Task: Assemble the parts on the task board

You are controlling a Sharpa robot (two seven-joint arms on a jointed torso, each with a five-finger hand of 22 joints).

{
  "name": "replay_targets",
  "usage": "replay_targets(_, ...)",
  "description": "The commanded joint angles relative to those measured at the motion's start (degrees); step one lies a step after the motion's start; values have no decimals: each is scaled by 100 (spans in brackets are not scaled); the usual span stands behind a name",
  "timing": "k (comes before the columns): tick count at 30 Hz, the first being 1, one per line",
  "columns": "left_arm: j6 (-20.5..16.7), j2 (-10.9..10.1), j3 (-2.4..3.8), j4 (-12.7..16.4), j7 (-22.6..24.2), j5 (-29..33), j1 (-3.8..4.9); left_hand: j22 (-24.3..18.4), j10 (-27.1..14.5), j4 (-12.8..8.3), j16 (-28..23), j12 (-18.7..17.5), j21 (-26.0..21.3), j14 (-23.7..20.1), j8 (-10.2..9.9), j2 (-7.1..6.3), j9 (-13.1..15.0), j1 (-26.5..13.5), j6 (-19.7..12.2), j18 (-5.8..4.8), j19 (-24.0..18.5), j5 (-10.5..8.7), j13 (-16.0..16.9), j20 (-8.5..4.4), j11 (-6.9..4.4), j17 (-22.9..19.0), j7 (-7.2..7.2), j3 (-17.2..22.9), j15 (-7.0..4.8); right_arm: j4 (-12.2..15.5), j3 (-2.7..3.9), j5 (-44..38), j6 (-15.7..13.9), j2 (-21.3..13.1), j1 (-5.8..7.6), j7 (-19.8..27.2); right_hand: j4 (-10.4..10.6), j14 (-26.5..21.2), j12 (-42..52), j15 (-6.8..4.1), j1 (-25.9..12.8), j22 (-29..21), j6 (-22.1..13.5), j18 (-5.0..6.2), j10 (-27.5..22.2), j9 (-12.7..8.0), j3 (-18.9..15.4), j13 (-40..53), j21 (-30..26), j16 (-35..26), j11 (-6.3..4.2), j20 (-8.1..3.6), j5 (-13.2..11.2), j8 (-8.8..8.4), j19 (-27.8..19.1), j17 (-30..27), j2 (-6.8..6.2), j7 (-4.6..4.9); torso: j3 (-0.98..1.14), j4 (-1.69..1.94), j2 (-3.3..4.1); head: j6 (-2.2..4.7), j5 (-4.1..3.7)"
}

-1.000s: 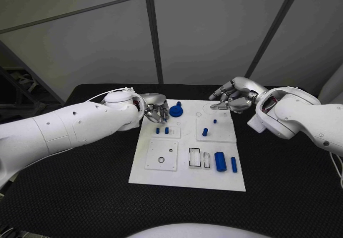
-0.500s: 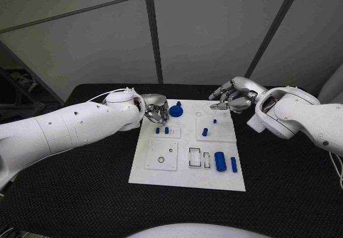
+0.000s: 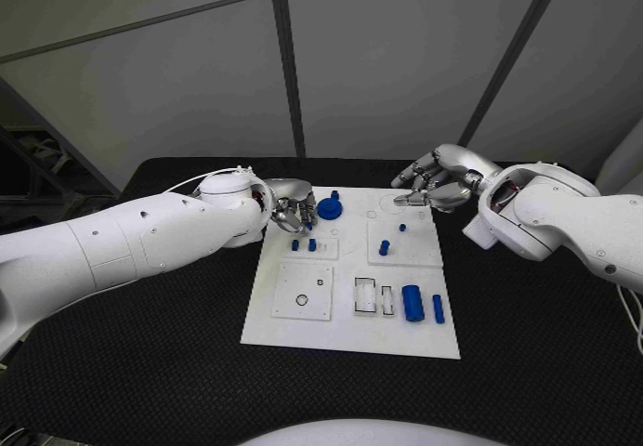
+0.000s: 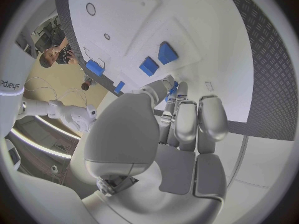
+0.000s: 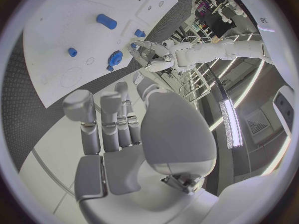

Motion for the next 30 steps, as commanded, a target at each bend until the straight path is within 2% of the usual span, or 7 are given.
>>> replay_targets(1, 66, -1, 2, 7, -71, 15, 5, -11, -72, -3, -7, -36, -38, 199, -11, -10, -44, -78, -59, -616, -6, -24, -24, 44, 6, -18, -3, 43, 41, 11, 4, -10, 11, -4, 11, 47, 29, 49, 33, -6, -32, 7, -26, 50, -14, 9, 17, 5, -7, -8, -16, 5, 20, -3, 46, 7, 2, 10, -1, 1, -3, 0, -3)
replay_targets(13, -10, -79, 3, 49, -94, 15, 4, -39, -279, -3, -30, -110, -80, 181, 1, -91, -190, -118, -214, -607, -27, -26, -100, 90, 75, -86, -24, 55, 92, -12, 4, -10, 7, -24, 11, 36, 38, 58, 18, -7, -39, -10, -18, 53, -23, 16, 29, -25, -34, -42, -16, 3, 28, -3, 53, 2, -1, 10, -5, 2, -6, 5, -5)
replay_targets(17, -41, -137, 4, 75, -97, 16, 3, -39, -296, -4, -30, -116, -82, 180, 5, -96, -199, -118, -215, -607, -28, -24, -105, 94, 80, -89, -23, 55, 97, -46, 3, -74, -4, -34, 11, 29, 52, 73, -306, 1, -19, -6, -41, 49, -204, 23, 100, -290, -53, -90, -11, 4, 29, -9, 83, 16, -4, 22, -4, 4, -4, 9, -4)
replay_targets(21, -101, -227, 12, 100, -83, 14, 2, -55, -309, -5, -42, -119, -99, 177, 8, -102, -206, -119, -214, -602, -38, -24, -109, 97, 84, -107, -22, 54, 100, -101, 2, -287, -27, -35, 10, 36, 57, 31, -981, 21, 53, -99, 48, 63, -432, 54, 284, -858, -172, -383, 37, 21, 32, 14, 63, -207, -13, 51, -2, -1, -6, 16, -10)
replay_targets(24, -197, -316, 57, 93, -44, 72, 2, -62, -294, -7, -50, -105, -109, 173, 22, -97, -213, -115, -193, -599, -43, -21, -108, 101, 81, -121, -12, 59, 102, -162, 1, -577, -4, -27, 9, 33, -6, 18, -1556, 67, 156, -61, 190, 59, -464, 85, 473, -1398, -160, -645, 86, 36, 20, 31, 102, -432, -36, 76, -1, -3, -8, 30, -22)
replay_targets(30, -689, -527, 186, 54, 124, 686, 1, -296, -103, -4, -332, 29, -384, 70, 128, -10, -231, -85, 32, -526, -208, 45, -85, 94, 49, -461, 65, 115, 77, -274, -3, -1526, 129, 8, -2, -4, -200, 177, -2474, 122, 316, 345, 479, -22, -423, 109, 782, -2294, 200, -363, 170, 88, 17, 37, 313, -143, -94, 101, 1, -4, -2, 75, -77)
